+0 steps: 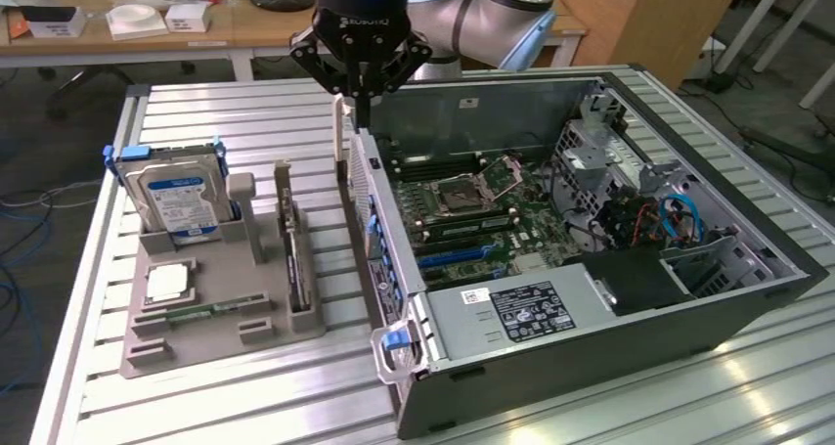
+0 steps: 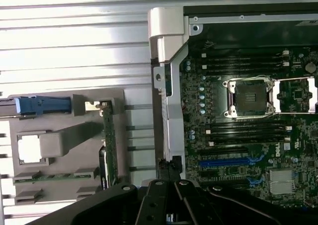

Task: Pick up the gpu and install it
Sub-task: 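Reach for the gpu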

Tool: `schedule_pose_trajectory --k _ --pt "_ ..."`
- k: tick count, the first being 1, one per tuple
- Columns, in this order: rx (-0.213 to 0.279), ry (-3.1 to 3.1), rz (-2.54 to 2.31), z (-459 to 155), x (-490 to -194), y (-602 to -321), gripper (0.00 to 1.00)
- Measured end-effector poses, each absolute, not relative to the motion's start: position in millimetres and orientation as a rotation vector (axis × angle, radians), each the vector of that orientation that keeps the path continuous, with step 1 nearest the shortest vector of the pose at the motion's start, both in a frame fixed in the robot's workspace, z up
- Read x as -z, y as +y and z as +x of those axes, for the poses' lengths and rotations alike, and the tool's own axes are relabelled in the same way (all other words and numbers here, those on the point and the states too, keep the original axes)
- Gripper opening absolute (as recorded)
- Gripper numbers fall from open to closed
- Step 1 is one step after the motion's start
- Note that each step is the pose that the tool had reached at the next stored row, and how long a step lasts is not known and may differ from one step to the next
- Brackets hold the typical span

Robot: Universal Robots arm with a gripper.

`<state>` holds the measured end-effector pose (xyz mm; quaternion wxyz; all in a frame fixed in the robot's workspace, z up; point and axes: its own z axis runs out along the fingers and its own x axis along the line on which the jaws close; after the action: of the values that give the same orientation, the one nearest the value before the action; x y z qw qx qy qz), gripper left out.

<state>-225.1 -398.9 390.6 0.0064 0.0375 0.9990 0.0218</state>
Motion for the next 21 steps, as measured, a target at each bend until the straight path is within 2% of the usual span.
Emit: schedule_pose_trajectory --k 21 --pt "-0.068 3.133 0.118 -254 -390 -399 0.10"
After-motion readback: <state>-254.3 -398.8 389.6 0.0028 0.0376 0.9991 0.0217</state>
